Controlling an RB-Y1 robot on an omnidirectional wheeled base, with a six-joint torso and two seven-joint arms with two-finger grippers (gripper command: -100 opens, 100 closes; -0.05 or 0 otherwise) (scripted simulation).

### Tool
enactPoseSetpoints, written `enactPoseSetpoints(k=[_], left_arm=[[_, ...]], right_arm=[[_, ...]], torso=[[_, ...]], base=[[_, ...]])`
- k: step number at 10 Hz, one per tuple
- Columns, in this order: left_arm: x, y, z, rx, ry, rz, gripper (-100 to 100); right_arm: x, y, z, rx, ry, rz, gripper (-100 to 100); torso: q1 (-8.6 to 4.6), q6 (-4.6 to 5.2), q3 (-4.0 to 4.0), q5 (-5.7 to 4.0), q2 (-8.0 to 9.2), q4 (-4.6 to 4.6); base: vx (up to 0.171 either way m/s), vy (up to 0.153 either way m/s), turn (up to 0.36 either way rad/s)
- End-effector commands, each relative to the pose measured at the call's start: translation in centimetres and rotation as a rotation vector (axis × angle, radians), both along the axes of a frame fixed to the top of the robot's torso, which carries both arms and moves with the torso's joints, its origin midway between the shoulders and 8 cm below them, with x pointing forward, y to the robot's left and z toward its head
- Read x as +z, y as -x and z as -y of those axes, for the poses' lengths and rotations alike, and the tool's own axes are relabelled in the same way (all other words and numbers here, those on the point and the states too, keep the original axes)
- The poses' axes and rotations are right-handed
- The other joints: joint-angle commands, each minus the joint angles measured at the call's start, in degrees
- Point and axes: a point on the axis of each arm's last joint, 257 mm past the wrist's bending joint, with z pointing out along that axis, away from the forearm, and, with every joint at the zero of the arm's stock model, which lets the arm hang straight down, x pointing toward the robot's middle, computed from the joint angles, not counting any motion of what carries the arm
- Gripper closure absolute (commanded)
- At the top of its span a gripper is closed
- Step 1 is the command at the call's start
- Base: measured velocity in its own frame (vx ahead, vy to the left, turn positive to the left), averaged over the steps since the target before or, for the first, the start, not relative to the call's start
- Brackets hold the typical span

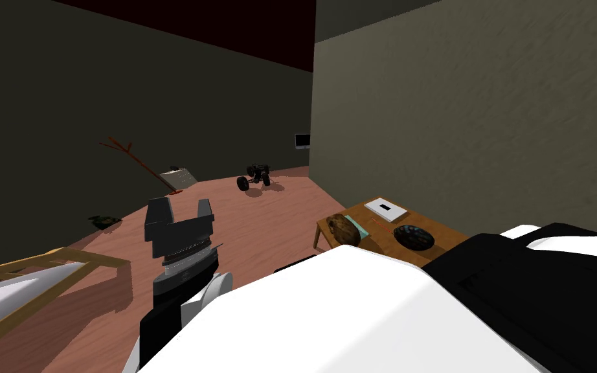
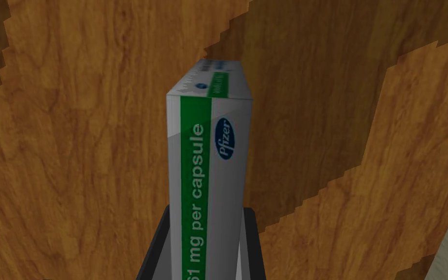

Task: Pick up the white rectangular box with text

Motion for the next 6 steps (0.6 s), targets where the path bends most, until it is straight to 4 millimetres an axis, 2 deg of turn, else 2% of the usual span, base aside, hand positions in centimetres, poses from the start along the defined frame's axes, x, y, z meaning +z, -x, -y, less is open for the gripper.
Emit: enactPoseSetpoints(k=[1, 2, 4, 5, 6], left_arm=[[0.0, 0.0, 0.0, 0.0, 0.0, 0.0, 0], [0.0, 0.0, 0.0, 0.0, 0.0, 0.0, 0], [0.0, 0.0, 0.0, 0.0, 0.0, 0.0, 0], [0.0, 0.0, 0.0, 0.0, 0.0, 0.0, 0], [0.0, 0.0, 0.0, 0.0, 0.0, 0.0, 0]], right_arm=[[0.0, 0.0, 0.0, 0.0, 0.0, 0.0, 0], [0.8, -0.1, 0.2, 0.006, 0.0, 0.001, 100], [1.8, -0.1, 0.4, 0.015, 0.001, -0.001, 100], [1.6, 0.0, 0.3, 0.012, 0.001, -0.001, 100], [1.6, 0.0, 0.3, 0.012, 0.001, -0.001, 0]], torso=[[0.0, 0.0, 0.0, 0.0, 0.0, 0.0], [0.0, 0.0, 0.0, 0.0, 0.0, 0.0], [0.06, 0.03, -0.07, 0.05, -0.11, -0.03], [0.1, 0.01, -0.09, 0.06, -0.14, -0.04], [0.08, -0.01, -0.07, 0.04, -0.1, -0.04]], base=[[0.0, 0.0, 0.0], [0.019, 0.003, -0.072], [0.036, 0.011, -0.067], [0.015, 0.006, -0.012], [0.0, 0.0, 0.0]])
